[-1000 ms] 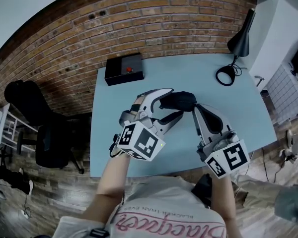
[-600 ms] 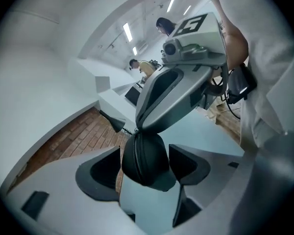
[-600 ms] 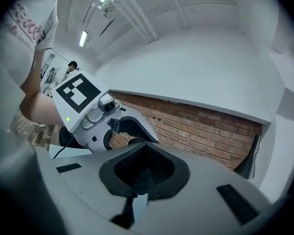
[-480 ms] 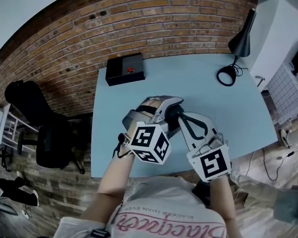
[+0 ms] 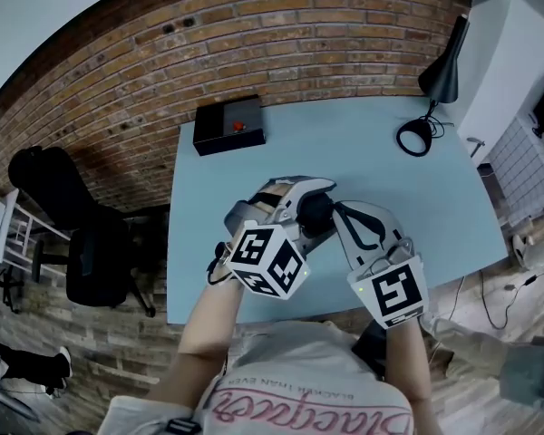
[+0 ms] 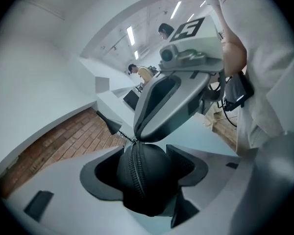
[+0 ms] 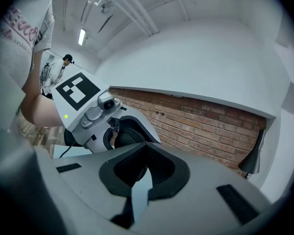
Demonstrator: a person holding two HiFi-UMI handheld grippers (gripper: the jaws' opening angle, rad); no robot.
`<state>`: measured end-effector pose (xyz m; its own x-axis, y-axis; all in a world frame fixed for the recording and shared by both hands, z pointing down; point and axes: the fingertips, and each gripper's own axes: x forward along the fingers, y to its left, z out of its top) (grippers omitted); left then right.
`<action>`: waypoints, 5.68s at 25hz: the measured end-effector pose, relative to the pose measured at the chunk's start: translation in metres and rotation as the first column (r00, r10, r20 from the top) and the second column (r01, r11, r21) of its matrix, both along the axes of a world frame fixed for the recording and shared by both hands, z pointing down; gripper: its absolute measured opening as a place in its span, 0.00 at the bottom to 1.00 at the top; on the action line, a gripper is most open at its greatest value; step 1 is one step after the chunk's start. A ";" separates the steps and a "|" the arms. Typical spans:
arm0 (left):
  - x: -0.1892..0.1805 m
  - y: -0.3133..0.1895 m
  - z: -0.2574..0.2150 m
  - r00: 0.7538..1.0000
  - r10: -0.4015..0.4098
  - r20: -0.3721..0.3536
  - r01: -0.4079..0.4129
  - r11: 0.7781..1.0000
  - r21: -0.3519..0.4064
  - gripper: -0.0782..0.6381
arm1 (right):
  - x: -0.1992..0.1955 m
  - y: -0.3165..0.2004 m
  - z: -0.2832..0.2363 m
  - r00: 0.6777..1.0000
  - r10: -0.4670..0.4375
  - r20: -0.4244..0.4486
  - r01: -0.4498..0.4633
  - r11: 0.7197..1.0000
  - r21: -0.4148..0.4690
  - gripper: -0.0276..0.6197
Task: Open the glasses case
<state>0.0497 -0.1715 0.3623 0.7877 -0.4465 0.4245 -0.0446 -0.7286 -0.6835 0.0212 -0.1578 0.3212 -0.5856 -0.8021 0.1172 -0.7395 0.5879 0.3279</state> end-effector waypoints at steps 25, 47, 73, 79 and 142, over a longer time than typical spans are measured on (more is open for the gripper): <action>-0.004 -0.013 0.001 0.993 -0.106 0.053 0.110 0.991 -0.081 0.57 | 0.011 -0.005 0.002 1.000 0.025 0.008 -0.025 0.999 -0.044 0.07; -0.011 -0.001 -0.021 0.987 -0.006 -0.162 -0.019 0.988 -0.154 0.48 | 0.029 -0.008 0.001 0.968 0.015 0.250 0.031 0.983 -0.180 0.07; -0.031 0.016 -0.097 0.714 0.012 -0.700 -0.303 0.907 -0.293 0.49 | 0.051 -0.013 0.045 0.915 0.122 0.385 0.018 0.940 -0.341 0.07; -0.035 0.007 -0.073 0.794 -0.035 -0.607 -0.245 0.895 -0.372 0.49 | 0.075 -0.012 0.020 0.916 0.177 0.359 -0.104 0.972 -0.213 0.07; -0.019 0.035 -0.037 0.955 0.083 -0.285 -0.143 0.970 -0.198 0.48 | 0.061 0.020 -0.034 0.940 -0.015 0.340 0.080 0.981 -0.179 0.07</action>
<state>0.0307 -0.1370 0.3255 0.9266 -0.2701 0.2616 -0.1161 -0.8673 -0.4841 0.0818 -0.1376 0.2869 -0.6538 -0.7549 0.0525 -0.7567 0.6516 -0.0535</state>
